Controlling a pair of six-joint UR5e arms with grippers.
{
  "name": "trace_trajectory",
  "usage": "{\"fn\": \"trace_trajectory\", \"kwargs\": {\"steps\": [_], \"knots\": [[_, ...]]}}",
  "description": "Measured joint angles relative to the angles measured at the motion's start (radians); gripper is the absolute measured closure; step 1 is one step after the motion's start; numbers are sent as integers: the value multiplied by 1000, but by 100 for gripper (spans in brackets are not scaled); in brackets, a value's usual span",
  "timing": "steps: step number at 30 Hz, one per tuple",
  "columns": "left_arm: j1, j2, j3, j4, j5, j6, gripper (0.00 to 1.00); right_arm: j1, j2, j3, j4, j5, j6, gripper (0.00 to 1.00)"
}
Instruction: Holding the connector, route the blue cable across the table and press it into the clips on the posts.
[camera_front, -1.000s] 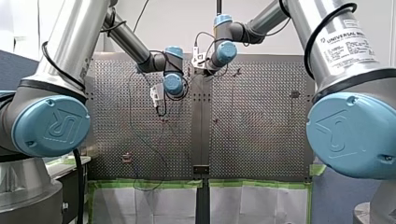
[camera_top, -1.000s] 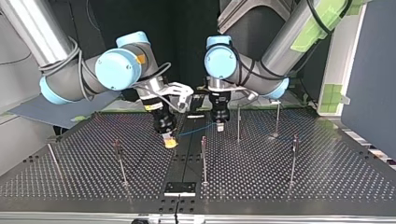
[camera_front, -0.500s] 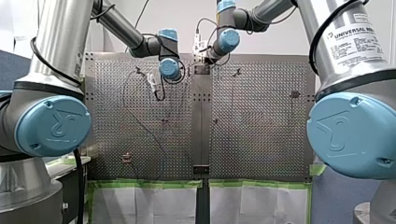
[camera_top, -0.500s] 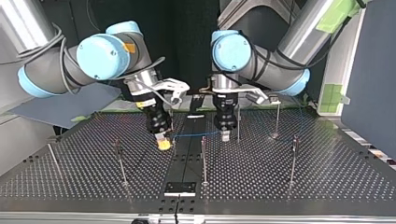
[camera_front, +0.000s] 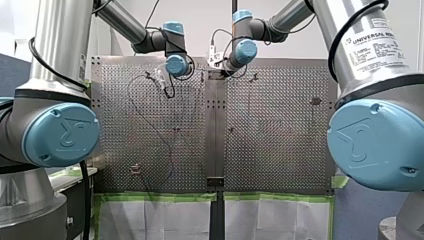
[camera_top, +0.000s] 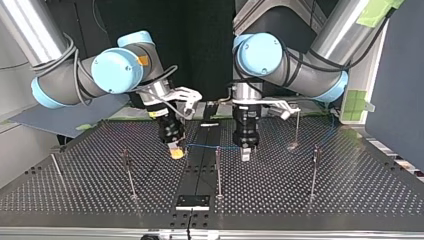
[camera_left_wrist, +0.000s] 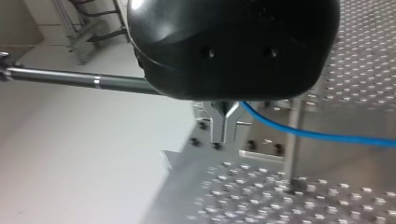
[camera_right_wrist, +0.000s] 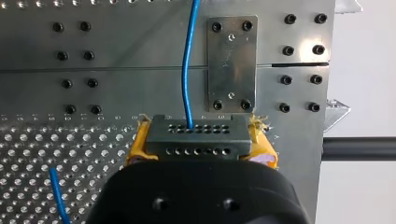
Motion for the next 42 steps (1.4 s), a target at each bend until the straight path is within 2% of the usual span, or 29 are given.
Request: {"fn": "trace_trajectory", "kwargs": {"steps": [8, 19, 23, 29, 34, 42], "knots": [[8, -66, 2, 15, 28, 1, 100, -13, 1, 0, -4, -19, 5, 100], [44, -80, 32, 37, 83, -5, 100, -39, 6, 0, -23, -38, 17, 100], [51, -107, 59, 24, 110, -7, 100, -53, 8, -1, -32, -52, 18, 100], [61, -156, 108, 4, 123, -11, 100, -78, 16, -12, -42, -69, 25, 100], [70, -198, 150, -18, 126, -12, 100, -102, 35, -29, -42, -79, 26, 100], [79, -252, 216, -42, 125, -9, 100, -121, 63, -44, -50, -93, 26, 100]]}}
